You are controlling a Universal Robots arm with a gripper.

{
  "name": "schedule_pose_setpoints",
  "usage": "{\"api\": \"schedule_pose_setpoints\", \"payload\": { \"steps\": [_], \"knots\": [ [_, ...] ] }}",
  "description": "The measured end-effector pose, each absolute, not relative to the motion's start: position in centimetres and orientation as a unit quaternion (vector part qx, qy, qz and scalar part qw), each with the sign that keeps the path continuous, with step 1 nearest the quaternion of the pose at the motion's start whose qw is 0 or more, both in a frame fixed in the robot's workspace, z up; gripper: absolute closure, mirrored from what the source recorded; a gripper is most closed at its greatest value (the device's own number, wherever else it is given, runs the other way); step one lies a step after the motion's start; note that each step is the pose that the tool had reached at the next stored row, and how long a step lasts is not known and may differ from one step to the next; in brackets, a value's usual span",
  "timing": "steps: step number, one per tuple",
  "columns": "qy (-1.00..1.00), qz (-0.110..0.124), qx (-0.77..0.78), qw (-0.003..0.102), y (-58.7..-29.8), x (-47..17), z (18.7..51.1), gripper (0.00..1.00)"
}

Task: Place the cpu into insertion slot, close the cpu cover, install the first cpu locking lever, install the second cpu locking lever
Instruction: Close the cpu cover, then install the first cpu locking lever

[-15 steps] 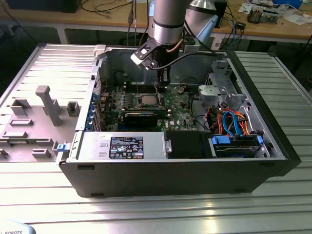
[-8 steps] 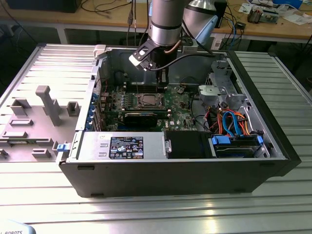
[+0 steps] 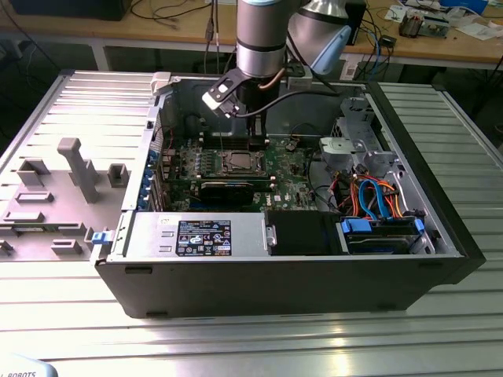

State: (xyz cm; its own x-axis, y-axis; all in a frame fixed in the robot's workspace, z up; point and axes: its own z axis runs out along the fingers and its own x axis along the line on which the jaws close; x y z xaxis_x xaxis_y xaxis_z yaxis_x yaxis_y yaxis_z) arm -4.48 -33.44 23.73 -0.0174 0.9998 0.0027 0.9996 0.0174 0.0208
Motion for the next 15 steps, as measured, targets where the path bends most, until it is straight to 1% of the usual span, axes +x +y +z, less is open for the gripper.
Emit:
{"api": "schedule_pose_setpoints", "payload": {
  "steps": [15],
  "knots": [
    [0.713, 0.008, 0.701, 0.006, -33.44, -5.75, 23.56, 0.89]
  ]
}}
